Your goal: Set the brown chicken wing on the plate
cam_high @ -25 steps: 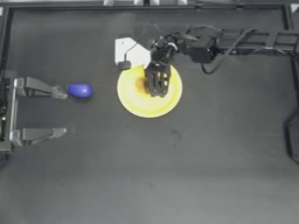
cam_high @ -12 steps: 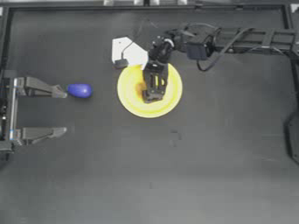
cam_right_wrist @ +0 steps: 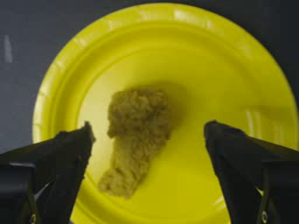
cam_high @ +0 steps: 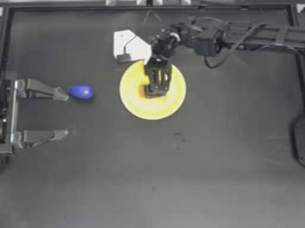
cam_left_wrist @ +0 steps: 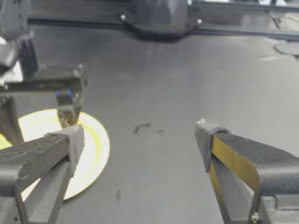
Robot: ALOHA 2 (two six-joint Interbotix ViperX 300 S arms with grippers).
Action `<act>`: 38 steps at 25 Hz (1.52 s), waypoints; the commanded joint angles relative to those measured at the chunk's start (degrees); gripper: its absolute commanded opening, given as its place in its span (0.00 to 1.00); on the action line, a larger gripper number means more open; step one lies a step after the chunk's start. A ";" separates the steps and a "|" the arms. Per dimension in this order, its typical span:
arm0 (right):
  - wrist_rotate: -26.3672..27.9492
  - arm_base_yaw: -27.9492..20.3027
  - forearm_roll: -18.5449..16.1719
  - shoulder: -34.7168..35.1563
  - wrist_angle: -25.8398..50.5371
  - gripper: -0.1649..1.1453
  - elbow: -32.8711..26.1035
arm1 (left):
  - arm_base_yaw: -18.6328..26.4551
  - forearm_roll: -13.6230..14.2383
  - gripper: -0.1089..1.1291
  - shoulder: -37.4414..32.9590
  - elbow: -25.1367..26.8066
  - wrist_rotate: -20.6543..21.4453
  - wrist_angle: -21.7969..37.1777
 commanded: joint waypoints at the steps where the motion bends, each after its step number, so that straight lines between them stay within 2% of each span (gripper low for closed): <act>1: 0.26 -0.09 -0.53 -4.92 0.00 0.90 0.00 | 0.09 -0.09 0.92 1.05 -1.49 0.00 -0.09; 7: 0.97 0.26 -0.97 -10.46 -2.20 0.90 3.87 | 0.35 -0.09 0.92 1.05 -1.49 0.00 -0.09; 15: 1.05 0.79 0.26 -21.27 -9.49 0.90 13.89 | 0.62 -0.09 0.92 0.97 -1.58 0.00 -0.09; 27: 0.97 2.90 5.80 -33.57 -21.36 0.90 27.42 | 0.62 -0.09 0.92 0.44 -1.49 0.00 0.18; 38: 0.88 7.73 11.87 -42.36 -33.05 0.90 37.97 | 1.23 0.00 0.92 -0.44 -1.32 0.09 0.70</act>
